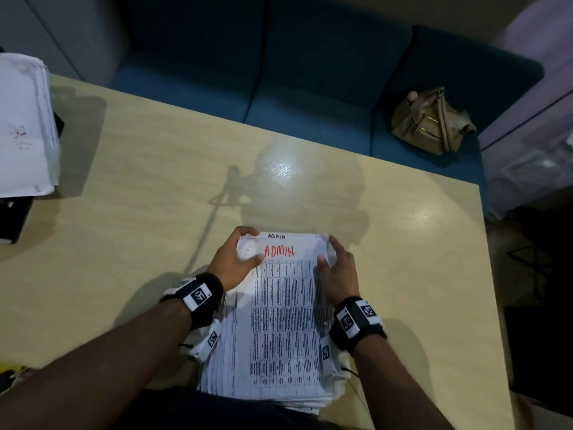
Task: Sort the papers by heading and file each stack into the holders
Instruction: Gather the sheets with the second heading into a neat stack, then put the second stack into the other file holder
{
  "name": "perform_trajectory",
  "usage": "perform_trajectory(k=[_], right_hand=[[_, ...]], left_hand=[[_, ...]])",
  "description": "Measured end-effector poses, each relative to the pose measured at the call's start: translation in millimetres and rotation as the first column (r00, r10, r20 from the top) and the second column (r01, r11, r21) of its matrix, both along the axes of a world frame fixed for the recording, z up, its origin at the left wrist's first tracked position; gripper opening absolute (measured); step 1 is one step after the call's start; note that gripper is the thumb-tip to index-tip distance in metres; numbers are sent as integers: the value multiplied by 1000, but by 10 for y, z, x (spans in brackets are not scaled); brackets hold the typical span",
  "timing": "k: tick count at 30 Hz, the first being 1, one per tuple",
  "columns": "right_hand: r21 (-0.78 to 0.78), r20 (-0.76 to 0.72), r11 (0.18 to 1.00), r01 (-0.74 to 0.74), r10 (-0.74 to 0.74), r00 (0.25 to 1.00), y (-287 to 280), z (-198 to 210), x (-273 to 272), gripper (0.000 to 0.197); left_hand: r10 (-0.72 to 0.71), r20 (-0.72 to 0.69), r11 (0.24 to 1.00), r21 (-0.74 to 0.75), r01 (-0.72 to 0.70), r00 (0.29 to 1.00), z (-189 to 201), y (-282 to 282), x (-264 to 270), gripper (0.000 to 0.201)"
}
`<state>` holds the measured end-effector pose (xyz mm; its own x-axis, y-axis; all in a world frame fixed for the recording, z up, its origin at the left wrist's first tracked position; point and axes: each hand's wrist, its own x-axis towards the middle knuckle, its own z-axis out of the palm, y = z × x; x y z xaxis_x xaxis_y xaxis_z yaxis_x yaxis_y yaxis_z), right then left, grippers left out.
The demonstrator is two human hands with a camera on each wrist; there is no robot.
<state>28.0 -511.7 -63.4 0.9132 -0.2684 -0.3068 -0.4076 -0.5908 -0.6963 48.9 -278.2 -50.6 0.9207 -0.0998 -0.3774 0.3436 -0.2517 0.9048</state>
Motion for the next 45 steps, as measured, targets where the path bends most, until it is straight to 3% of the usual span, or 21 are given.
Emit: perform_trajectory(k=[3, 6, 9, 13, 17, 20, 22, 24, 27, 29, 31, 32, 35, 37, 41, 45], right_hand=[[-34, 48, 997, -67, 68, 997, 19, 70, 92, 55], [-82, 76, 983, -166, 172, 982, -27, 184, 254, 40], [-9, 33, 997, -78, 78, 996, -84, 201, 277, 33], [212, -52, 955, 207, -200, 978, -113, 79, 41, 51], [241, -132, 955, 174, -146, 981, 4, 137, -120, 57], [228, -76, 968, 108, -93, 993, 137, 453, 72, 60], [158, 95, 982, 107, -123, 988, 155, 750, 270, 59], [151, 385, 987, 56, -111, 916, 161, 1123, 401, 59], [99, 750, 995, -14, -65, 658, 208, 1625, 445, 71], [24, 886, 1000, -11, -16, 464, 195, 1712, 459, 63], [-61, 926, 998, 16, 51, 374, 193, 1578, 445, 64], [-49, 918, 999, 10, 41, 394, 205, 1494, 422, 65], [-76, 862, 996, -38, 85, 500, 178, 1305, 339, 68], [-149, 866, 983, -107, 182, 465, 111, 1325, 347, 64], [-328, 779, 928, -174, 370, 507, 27, 1459, 445, 48], [-187, 814, 965, -185, 258, 521, -31, 1376, 485, 41]], left_hand=[[-23, 55, 1000, 8, 22, 998, 146, -71, 45, 28], [-42, 88, 995, -90, 50, 995, 286, -103, 174, 28], [-5, 62, 994, -107, 12, 998, 229, -79, 138, 34], [62, 15, 985, -163, -59, 998, 142, -54, -53, 40], [67, -2, 990, -122, -67, 998, 106, -63, -149, 70], [73, 135, 995, -81, -63, 988, 320, -148, -44, 64], [106, 298, 992, -98, -80, 949, 632, -185, 106, 56], [118, 502, 989, -140, -54, 857, 1006, -174, 260, 54], [124, 763, 979, -197, 46, 635, 1403, -117, 354, 34], [99, 873, 988, -142, 57, 478, 1507, -123, 371, 20], [70, 922, 992, -104, 69, 380, 1481, -137, 366, 16], [40, 934, 996, -66, 61, 356, 1407, -131, 354, 16], [-73, 926, 996, 88, -23, 371, 1171, -87, 299, 33], [-100, 928, 989, 131, -63, 359, 1130, -37, 306, 30], [-27, 909, 1000, 27, 5, 416, 1112, 34, 384, 30], [-15, 908, 1000, 6, 22, 418, 1035, 58, 422, 45]])
